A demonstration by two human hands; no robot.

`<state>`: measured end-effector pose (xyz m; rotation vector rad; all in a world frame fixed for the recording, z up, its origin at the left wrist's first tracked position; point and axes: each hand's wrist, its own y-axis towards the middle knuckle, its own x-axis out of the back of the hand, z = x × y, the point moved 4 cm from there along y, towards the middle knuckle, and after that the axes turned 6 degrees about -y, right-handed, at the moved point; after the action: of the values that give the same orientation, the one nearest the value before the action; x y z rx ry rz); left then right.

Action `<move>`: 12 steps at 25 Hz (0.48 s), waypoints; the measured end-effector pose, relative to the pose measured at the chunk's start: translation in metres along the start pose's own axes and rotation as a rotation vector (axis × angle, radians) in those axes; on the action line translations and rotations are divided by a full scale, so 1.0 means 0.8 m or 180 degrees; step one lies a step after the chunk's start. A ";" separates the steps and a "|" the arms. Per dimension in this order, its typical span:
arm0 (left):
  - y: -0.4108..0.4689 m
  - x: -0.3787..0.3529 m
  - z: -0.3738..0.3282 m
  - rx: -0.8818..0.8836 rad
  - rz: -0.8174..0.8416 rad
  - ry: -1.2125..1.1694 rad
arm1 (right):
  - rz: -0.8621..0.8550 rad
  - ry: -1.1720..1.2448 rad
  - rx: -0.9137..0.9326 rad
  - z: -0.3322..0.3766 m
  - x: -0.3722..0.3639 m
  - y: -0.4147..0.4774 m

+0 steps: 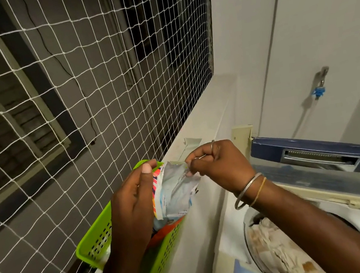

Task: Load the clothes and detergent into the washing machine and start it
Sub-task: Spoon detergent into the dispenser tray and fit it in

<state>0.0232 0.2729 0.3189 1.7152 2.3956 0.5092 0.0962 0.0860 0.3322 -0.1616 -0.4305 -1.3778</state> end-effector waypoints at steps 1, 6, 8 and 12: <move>0.002 -0.001 -0.003 0.0001 0.0007 0.0012 | -0.0015 0.0016 -0.0031 0.001 0.005 0.001; 0.011 -0.001 -0.012 0.0145 0.0041 0.0245 | -0.0173 -0.0047 -0.0038 0.009 0.031 0.005; 0.014 -0.002 -0.014 0.0246 0.0046 0.0303 | -0.0216 -0.0011 -0.0025 0.012 0.040 0.006; 0.020 -0.003 -0.011 0.0415 0.0040 0.0427 | -0.0267 -0.0016 0.0004 0.016 0.055 0.011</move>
<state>0.0351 0.2737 0.3324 1.8037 2.5650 0.4947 0.1078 0.0524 0.3622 -0.1474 -0.4463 -1.4597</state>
